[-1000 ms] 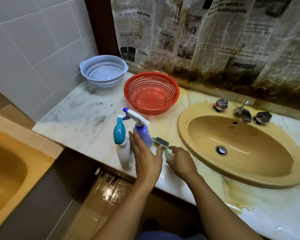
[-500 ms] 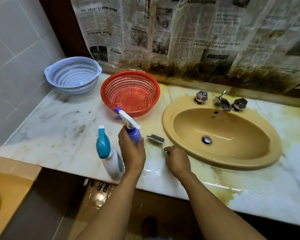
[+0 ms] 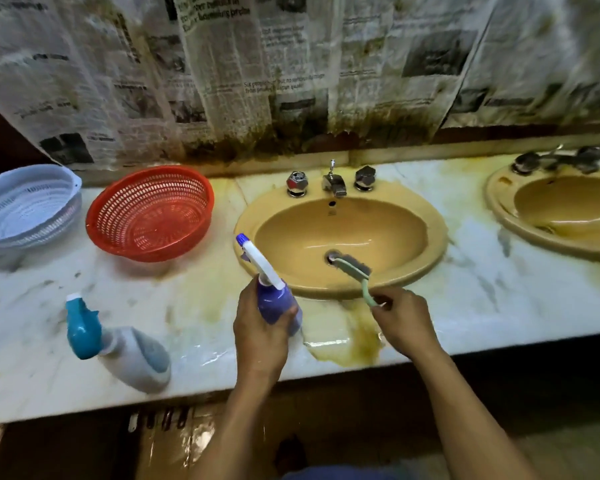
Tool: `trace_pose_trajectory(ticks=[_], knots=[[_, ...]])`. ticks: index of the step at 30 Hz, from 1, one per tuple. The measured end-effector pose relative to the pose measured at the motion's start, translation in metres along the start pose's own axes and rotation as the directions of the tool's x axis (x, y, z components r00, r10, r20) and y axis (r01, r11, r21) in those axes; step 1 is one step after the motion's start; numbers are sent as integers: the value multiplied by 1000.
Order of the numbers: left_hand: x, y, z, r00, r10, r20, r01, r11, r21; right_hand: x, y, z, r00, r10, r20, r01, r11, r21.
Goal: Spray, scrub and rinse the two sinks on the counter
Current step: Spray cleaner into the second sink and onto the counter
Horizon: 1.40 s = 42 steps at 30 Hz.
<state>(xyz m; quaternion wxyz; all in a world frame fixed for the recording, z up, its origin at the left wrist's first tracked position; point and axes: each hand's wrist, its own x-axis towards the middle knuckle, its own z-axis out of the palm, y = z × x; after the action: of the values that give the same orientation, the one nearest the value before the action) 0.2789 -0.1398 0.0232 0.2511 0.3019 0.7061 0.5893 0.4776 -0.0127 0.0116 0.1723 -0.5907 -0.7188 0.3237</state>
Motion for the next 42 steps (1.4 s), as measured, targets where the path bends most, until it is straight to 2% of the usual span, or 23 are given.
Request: trace_pose_trajectory(ticks=[6, 14, 19, 22, 24, 32, 36, 42], knots=[[-40, 32, 95, 972, 47, 228, -44, 999, -20, -24, 90, -98, 971, 165, -176, -149, 984, 97], [-83, 52, 232, 890, 22, 455, -48, 998, 47, -66, 227, -226, 856, 396, -332, -353, 918, 183], [-94, 64, 281, 851, 58, 522, -96, 994, 46, -70, 269, -271, 814, 455, -362, -404, 890, 209], [-90, 75, 314, 801, 76, 594, -122, 992, 37, -55, 286, -294, 817, 446, -366, -394, 894, 212], [-83, 77, 335, 792, 78, 605, -119, 992, 28, -37, 293, -307, 828, 426, -364, -380, 905, 194], [-39, 59, 419, 875, 37, 482, -51, 999, 16, 83, 321, -329, 920, 314, -234, -311, 949, 50], [-17, 55, 447, 914, -17, 405, 11, 1000, 17, 148, 329, -319, 957, 279, -84, -280, 960, 1], [5, 57, 467, 928, -80, 363, 53, 995, 86, 209, 326, -285, 972, 204, 117, -206, 979, 5]])
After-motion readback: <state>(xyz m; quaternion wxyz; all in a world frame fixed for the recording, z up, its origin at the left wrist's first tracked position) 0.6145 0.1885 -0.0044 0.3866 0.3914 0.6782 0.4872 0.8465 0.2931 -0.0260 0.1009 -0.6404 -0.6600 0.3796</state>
